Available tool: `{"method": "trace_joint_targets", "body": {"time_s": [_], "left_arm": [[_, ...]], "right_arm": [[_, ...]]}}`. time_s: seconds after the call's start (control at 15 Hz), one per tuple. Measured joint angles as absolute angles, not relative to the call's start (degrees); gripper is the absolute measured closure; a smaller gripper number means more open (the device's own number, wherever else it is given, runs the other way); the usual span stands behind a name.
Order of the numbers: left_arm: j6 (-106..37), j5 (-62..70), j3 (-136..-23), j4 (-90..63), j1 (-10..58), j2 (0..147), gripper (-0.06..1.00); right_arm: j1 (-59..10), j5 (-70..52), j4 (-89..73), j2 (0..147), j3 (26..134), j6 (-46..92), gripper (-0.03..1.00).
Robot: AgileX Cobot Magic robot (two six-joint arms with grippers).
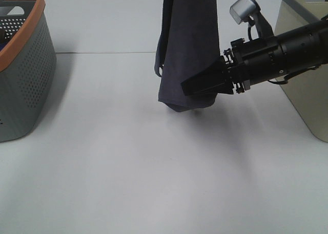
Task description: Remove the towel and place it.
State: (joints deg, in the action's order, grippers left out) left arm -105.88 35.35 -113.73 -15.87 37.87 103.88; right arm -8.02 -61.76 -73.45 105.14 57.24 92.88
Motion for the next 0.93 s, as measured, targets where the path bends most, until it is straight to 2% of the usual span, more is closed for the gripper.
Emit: {"method": "trace_joint_targets", "body": {"time_s": [0.2, 0.47, 0.8, 0.93], "left_arm": [[-105.88, 35.35, -113.73, -15.87, 37.87, 103.88, 0.94], [-105.65, 35.35, -113.73, -15.87, 37.87, 103.88, 0.94], [-103.88, 35.29, -113.39, -15.81, 37.87, 103.88, 0.94], [-102.73, 35.35, -112.13, -15.81, 37.70, 103.88, 0.94]], "right_arm": [[-8.02, -59.19, -69.50, 102.39, 57.24, 89.50, 0.57], [-8.02, -58.04, -67.09, 100.61, 57.24, 88.18, 0.63], [-8.02, -56.61, -60.85, 96.66, 57.24, 85.60, 0.91], [-8.02, -55.58, -57.52, 93.16, 57.24, 85.26, 0.94]]}}
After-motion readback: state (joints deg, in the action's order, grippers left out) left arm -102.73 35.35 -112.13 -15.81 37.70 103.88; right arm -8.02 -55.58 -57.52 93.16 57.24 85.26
